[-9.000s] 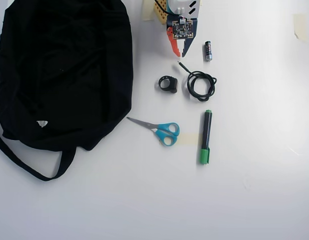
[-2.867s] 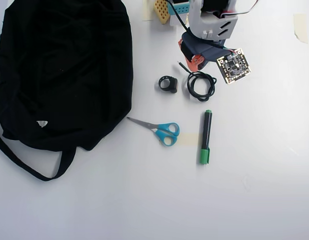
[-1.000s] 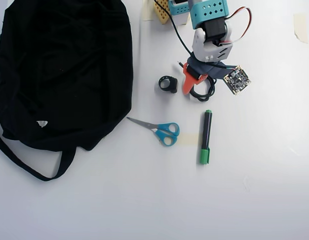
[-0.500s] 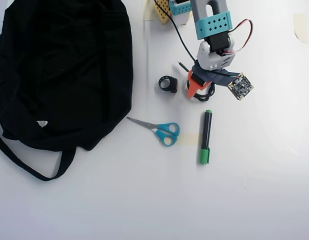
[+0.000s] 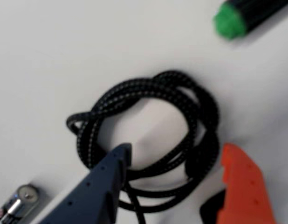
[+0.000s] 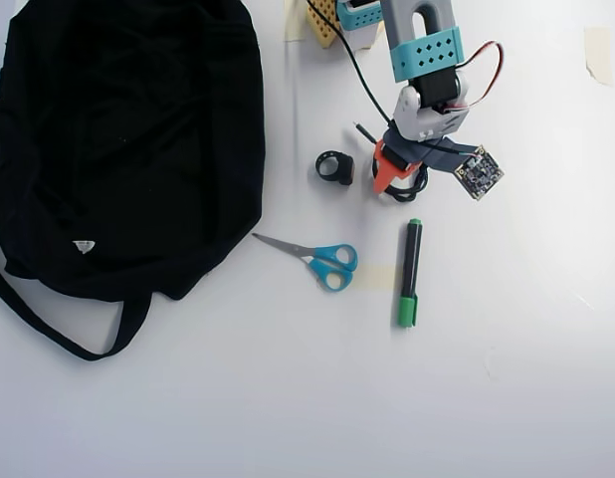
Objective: Put the cable into the black bag
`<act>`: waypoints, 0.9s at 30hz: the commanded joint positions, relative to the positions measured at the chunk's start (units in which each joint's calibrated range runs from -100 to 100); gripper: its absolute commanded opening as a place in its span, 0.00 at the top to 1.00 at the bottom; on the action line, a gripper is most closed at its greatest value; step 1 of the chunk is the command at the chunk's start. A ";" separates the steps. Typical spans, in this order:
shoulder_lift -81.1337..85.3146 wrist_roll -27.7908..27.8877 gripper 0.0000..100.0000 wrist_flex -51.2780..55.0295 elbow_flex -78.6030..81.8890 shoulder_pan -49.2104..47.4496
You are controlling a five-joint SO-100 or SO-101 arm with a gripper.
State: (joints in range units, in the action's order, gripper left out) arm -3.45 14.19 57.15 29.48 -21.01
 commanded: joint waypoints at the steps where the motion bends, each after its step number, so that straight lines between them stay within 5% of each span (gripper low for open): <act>1: -0.12 0.34 0.75 -0.82 -0.37 -0.30; 19: -4.11 -0.08 0.75 -4.01 -1.45 0.37; 27: -4.19 -0.13 0.94 -4.78 -1.36 0.37</act>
State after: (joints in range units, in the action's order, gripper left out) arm -7.43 14.19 52.68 29.17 -20.79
